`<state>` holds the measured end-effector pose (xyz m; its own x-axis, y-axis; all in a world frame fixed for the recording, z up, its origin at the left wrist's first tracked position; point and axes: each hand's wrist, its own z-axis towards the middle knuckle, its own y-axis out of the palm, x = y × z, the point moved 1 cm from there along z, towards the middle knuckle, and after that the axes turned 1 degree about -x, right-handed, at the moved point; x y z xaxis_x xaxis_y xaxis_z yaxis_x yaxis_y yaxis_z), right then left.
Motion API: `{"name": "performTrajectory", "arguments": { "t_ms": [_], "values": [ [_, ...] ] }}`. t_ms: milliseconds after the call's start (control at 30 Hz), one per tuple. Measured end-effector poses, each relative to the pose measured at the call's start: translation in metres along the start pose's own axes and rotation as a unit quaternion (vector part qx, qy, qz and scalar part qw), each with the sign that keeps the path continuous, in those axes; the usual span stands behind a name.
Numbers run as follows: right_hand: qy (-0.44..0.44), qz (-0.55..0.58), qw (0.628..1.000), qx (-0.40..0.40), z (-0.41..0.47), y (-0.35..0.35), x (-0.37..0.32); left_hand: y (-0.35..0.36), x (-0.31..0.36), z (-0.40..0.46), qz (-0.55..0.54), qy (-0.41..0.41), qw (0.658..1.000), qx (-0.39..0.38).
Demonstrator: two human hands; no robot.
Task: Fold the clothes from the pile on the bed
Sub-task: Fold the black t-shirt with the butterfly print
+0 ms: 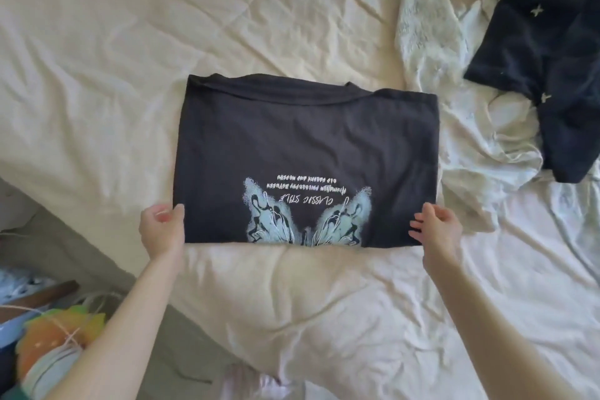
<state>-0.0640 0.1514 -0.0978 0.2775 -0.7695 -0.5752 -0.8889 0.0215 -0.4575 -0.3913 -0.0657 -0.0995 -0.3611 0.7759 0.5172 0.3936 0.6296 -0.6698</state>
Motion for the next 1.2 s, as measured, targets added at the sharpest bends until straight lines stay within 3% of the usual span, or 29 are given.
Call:
{"name": "performTrajectory", "arguments": {
  "t_ms": [100, 200, 267, 367, 633, 1033, 1133, 1200],
  "values": [
    [0.084, -0.008, 0.996, 0.006, -0.009, -0.020, 0.041, -0.004, -0.034, -0.012, -0.037, -0.134, 0.990, -0.022],
    [0.217, 0.081, 0.966, -0.113, -0.019, -0.021, 0.061, 0.001, -0.048, -0.023, -0.221, -0.249, 0.935, -0.119],
    [0.227, 0.193, 0.943, -0.148, -0.017, -0.016, 0.060, 0.005, -0.049, -0.021, -0.305, -0.256, 0.903, -0.160],
    [0.211, 0.310, 0.923, -0.081, -0.006, -0.014, 0.051, 0.004, -0.040, -0.015, -0.371, -0.243, 0.884, -0.151],
    [0.165, 0.317, 0.934, -0.012, -0.036, -0.066, 0.059, -0.041, -0.065, -0.056, -0.387, -0.181, 0.895, -0.127],
    [0.181, 0.207, 0.960, 0.046, -0.059, -0.127, 0.148, -0.069, -0.179, -0.110, -0.318, -0.270, 0.904, -0.091],
    [0.124, 0.035, 0.989, 0.075, -0.052, -0.119, 0.148, -0.062, -0.176, -0.103, -0.203, -0.253, 0.942, -0.088],
    [0.023, -0.168, 0.979, 0.117, -0.049, -0.114, 0.136, -0.059, -0.164, -0.097, -0.041, -0.133, 0.989, -0.044]
  ]
}}
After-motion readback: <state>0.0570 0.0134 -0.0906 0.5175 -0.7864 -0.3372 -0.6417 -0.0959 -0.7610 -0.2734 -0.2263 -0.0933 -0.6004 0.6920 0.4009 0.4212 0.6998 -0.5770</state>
